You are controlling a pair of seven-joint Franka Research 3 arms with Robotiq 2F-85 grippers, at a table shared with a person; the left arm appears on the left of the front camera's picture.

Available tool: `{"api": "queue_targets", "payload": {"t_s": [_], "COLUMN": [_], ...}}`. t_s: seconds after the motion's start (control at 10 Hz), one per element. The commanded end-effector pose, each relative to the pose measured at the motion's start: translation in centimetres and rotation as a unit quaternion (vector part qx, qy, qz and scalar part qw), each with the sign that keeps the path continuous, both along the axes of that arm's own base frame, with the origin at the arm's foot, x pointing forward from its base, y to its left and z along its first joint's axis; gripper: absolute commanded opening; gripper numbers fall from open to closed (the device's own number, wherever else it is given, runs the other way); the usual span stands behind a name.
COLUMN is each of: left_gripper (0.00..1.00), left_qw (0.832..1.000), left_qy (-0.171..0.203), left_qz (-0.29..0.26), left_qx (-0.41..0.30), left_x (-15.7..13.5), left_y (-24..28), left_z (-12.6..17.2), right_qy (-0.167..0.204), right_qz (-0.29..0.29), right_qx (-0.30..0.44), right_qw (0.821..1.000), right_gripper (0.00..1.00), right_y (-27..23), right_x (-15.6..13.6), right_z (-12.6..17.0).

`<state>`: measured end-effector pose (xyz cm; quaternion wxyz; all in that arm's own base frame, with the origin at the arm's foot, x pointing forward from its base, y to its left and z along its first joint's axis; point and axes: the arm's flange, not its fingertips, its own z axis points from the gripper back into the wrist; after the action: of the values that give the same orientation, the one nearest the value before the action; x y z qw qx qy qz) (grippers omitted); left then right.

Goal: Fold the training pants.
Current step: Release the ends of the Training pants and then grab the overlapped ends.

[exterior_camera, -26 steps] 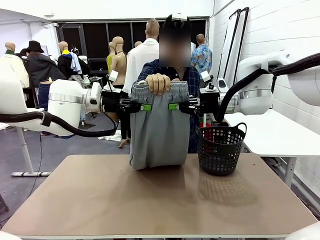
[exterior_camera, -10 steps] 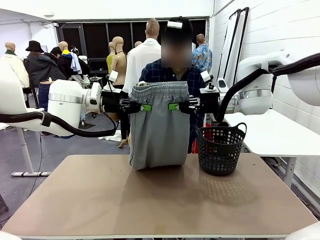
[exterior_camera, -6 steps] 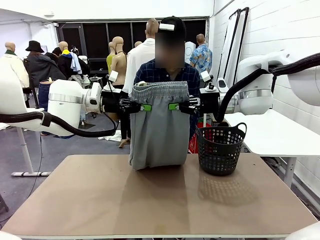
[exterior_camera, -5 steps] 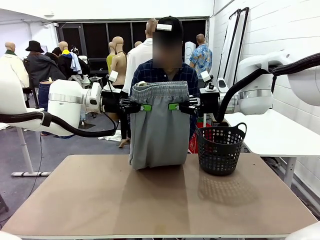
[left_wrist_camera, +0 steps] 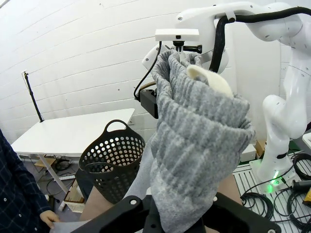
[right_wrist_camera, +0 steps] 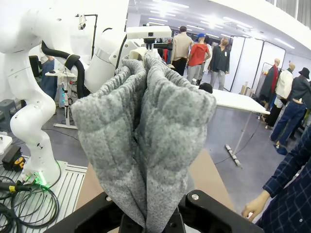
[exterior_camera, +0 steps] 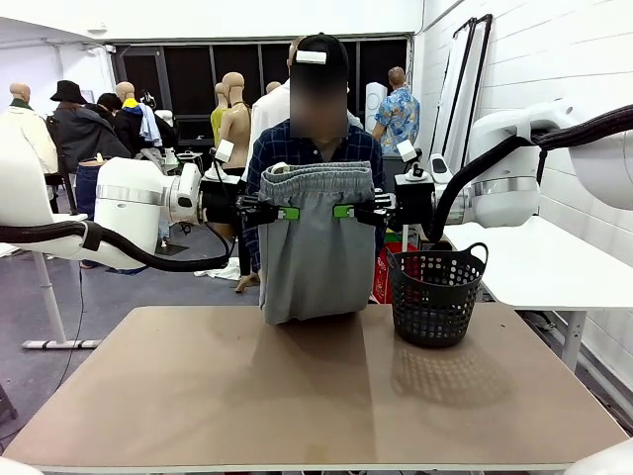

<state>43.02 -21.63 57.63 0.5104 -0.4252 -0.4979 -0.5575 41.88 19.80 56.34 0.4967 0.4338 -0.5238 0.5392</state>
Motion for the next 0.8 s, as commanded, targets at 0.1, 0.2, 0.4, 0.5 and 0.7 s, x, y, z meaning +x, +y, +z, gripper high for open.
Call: {"api": "queue_targets", "payload": {"t_s": [0.1, 0.2, 0.4, 0.5, 0.7], "left_gripper": [0.00, 0.00, 0.00, 0.00, 0.00], "left_qw": [1.000, 1.000, 1.000, 1.000, 1.000], "left_qy": [-0.011, -0.011, -0.011, -0.011, -0.011], "left_qz": [0.005, 0.005, 0.005, 0.005, 0.005], "left_qx": [-0.012, -0.012, -0.012, -0.012, -0.012], "left_x": [-0.40, -0.40, -0.40, -0.40, -0.40], "left_y": [0.02, 0.02, 0.02, 0.02, 0.02], "left_z": [0.10, 0.10, 0.10, 0.10, 0.10], "right_qy": [0.000, 0.000, 0.000, 0.000, 0.000], "right_qz": [0.001, 0.001, 0.001, 0.001, 0.001], "right_qx": [0.006, 0.006, 0.006, 0.006, 0.006], "right_qw": [1.000, 1.000, 1.000, 1.000, 1.000], "right_gripper": [0.00, 0.00, 0.00, 0.00, 0.00], "right_y": [0.08, 0.08, 0.08, 0.08, 0.08], "right_x": [-0.10, -0.10, -0.10, -0.10, -0.10], "right_z": [0.23, 0.23, 0.23, 0.23, 0.23]}}
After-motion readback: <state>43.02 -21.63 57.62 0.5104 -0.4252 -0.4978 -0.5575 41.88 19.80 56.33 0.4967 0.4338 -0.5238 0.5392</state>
